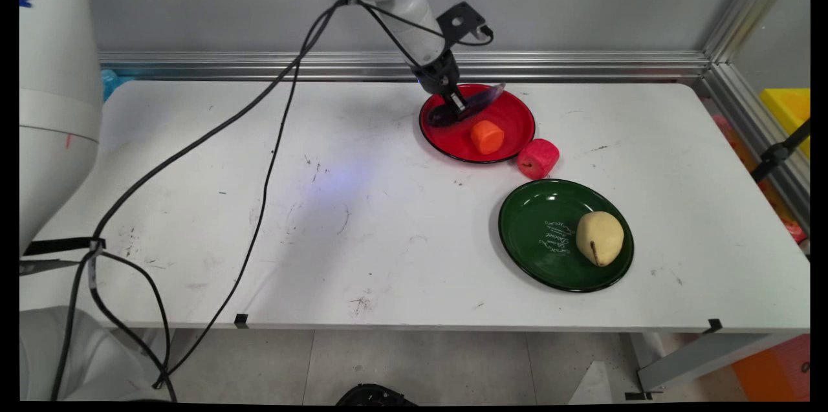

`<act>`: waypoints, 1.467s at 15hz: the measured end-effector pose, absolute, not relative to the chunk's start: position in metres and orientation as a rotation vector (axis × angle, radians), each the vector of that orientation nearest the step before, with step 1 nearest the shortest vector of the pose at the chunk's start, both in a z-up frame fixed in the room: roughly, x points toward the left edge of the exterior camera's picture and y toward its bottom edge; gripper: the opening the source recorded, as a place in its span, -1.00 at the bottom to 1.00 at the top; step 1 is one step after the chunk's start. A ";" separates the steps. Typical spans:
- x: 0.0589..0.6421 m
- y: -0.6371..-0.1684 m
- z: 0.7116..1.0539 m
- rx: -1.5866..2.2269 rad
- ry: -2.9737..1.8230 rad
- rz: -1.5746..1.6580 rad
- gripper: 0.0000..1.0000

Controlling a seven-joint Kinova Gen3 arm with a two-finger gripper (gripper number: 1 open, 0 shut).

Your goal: Place the picked object on the table

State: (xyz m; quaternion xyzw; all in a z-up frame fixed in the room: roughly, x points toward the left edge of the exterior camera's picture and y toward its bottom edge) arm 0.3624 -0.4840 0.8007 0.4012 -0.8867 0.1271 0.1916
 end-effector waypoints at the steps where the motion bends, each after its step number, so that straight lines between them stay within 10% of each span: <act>1: 0.363 -0.482 0.806 1.116 -2.489 0.362 -1.00; 13: 0.400 -0.401 0.901 0.759 -2.583 0.326 -1.00; 22: 0.416 -0.334 0.897 0.449 -2.687 0.168 -1.00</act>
